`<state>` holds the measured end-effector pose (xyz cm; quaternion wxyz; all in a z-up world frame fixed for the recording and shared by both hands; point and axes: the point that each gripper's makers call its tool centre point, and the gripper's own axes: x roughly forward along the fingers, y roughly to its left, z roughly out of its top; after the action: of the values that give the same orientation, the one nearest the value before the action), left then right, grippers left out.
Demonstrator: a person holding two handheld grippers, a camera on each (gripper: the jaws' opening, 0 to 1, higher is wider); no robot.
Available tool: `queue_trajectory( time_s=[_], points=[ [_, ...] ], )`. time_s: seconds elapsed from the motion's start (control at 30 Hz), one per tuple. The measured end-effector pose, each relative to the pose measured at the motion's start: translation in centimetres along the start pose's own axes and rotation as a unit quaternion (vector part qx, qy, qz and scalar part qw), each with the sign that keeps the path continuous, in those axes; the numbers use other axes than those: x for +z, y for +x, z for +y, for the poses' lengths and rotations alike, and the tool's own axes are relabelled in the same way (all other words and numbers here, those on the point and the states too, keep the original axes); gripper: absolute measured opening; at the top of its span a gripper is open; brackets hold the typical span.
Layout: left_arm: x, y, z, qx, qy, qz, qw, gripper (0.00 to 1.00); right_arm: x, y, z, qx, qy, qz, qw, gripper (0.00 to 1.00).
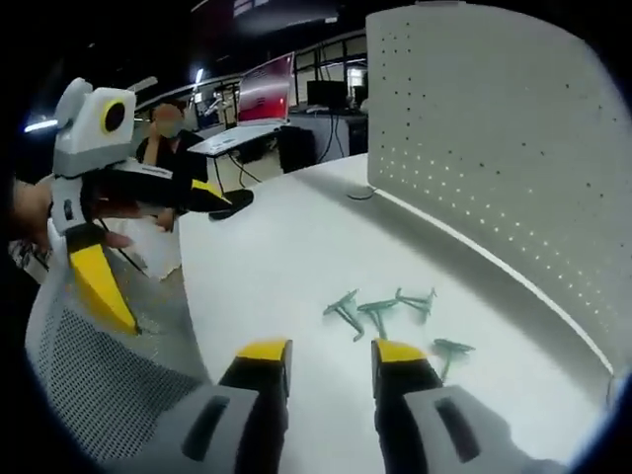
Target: Insert the hook assembly into the mounting plate slot until the hook locks in place.
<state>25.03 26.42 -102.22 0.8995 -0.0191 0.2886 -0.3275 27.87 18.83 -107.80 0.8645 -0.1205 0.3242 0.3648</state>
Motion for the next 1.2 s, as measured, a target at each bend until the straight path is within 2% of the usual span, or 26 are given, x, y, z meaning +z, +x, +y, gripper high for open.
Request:
queue_trajectory(
  time_s=[0.07,0.3,0.4,0.6,0.73,1.0,1.13,1.2],
  points=[
    [0.0,0.0,0.0,0.0,0.001,0.001,1.0,1.0,-0.2,0.9,-0.1,0.004,-0.013,0.007,0.9999,0.27],
    [-0.3,0.2,-0.1,-0.004,0.002,0.008,1.0,1.0,-0.3,3.2,-0.6,0.014,-0.018,0.027,0.9994,0.24],
    [-0.3,0.2,0.0,-0.003,-0.001,0.01,0.9999,1.0,-0.3,4.0,-1.2,0.013,-0.058,0.038,0.9975,0.19],
    [-0.4,0.3,-0.1,-0.007,-0.005,0.013,0.9999,1.0,-0.4,5.4,-1.9,0.017,-0.059,0.049,0.9969,0.16],
    [-0.5,0.3,-0.2,-0.013,-0.008,0.015,0.9998,0.99,-0.9,5.9,-2.0,0.019,-0.026,0.053,0.9981,0.16],
    [-0.5,0.3,-0.1,-0.014,-0.013,0.015,0.9997,0.99,-1.6,6.9,-2.4,0.015,-0.062,0.071,0.9954,0.1],
    [-0.4,0.3,0.0,-0.01,-0.014,0.013,0.9998,0.98,-1.3,7.0,-2.4,0.019,-0.057,0.068,0.9959,0.09],
    [-0.4,0.3,0.0,-0.01,-0.016,0.014,0.9997,0.98,-1.3,7.1,-2.3,0.022,-0.059,0.067,0.9957,0.06]
  ],
)
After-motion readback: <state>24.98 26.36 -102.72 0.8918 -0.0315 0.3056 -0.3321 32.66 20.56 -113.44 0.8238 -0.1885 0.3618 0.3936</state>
